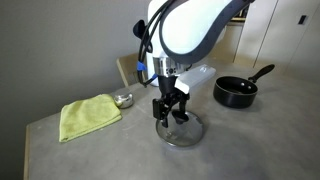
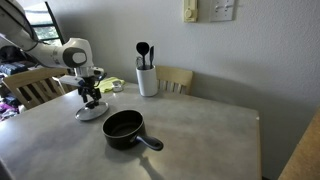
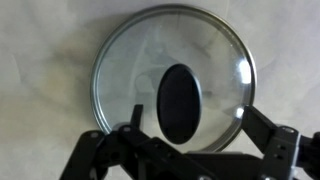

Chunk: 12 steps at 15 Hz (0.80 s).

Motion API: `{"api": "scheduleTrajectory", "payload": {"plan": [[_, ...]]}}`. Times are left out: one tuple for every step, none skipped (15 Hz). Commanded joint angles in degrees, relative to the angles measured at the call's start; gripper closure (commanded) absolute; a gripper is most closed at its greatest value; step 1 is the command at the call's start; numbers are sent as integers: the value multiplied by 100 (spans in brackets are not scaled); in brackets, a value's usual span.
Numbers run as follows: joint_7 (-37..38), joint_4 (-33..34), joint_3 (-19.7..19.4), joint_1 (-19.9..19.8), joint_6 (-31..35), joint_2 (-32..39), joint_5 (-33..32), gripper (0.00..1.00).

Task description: Pick the glass lid and put it on the pot

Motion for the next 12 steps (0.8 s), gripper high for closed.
{"api": "scheduleTrajectory", "payload": {"plan": [[29, -450, 100, -60, -102, -360, 186, 0], [27, -517, 108, -64, -96, -401, 218, 0], [54, -607, 101, -71, -81, -457, 253, 0], [71, -691, 87, -75, -43, -502, 270, 0], [90, -769, 74, -81, -26, -559, 286, 0], [111, -857, 53, -79, 15, -615, 277, 2], [116, -905, 41, -85, 37, -646, 266, 26], [116, -951, 29, -87, 59, -681, 249, 27], [100, -974, 24, -93, 84, -692, 235, 31], [92, -980, 15, -91, 113, -695, 214, 32], [70, -968, 5, -84, 140, -683, 184, 26], [64, -960, -12, -70, 171, -673, 148, 24]]}}
